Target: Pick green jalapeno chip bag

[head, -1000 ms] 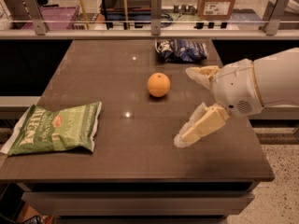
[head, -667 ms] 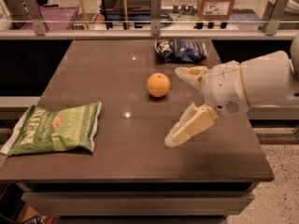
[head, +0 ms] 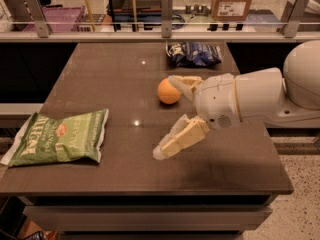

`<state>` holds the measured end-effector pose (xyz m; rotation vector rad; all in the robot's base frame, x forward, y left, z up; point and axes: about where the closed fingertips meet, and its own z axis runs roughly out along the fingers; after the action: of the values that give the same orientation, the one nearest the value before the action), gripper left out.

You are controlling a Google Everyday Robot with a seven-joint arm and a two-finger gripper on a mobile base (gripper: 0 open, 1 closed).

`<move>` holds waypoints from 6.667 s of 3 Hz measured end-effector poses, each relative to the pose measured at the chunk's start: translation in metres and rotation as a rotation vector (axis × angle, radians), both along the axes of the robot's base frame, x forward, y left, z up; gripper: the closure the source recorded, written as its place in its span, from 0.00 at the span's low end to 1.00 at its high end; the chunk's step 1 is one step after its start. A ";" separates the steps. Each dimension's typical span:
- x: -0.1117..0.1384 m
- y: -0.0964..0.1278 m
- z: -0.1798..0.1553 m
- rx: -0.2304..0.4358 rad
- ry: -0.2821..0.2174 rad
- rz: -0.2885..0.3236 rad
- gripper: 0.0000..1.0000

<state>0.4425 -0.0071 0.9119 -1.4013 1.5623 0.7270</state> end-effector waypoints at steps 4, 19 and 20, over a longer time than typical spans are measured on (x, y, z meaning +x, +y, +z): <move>-0.005 0.086 -0.037 0.033 0.035 -0.068 0.00; 0.016 0.184 -0.037 0.196 -0.010 0.136 1.00; 0.022 0.186 -0.025 0.213 -0.035 0.155 1.00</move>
Offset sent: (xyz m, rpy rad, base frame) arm -0.0182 0.0676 -0.0246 0.1756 0.0660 -0.0057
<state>0.4649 0.1792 0.8868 -1.3773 1.3179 0.9287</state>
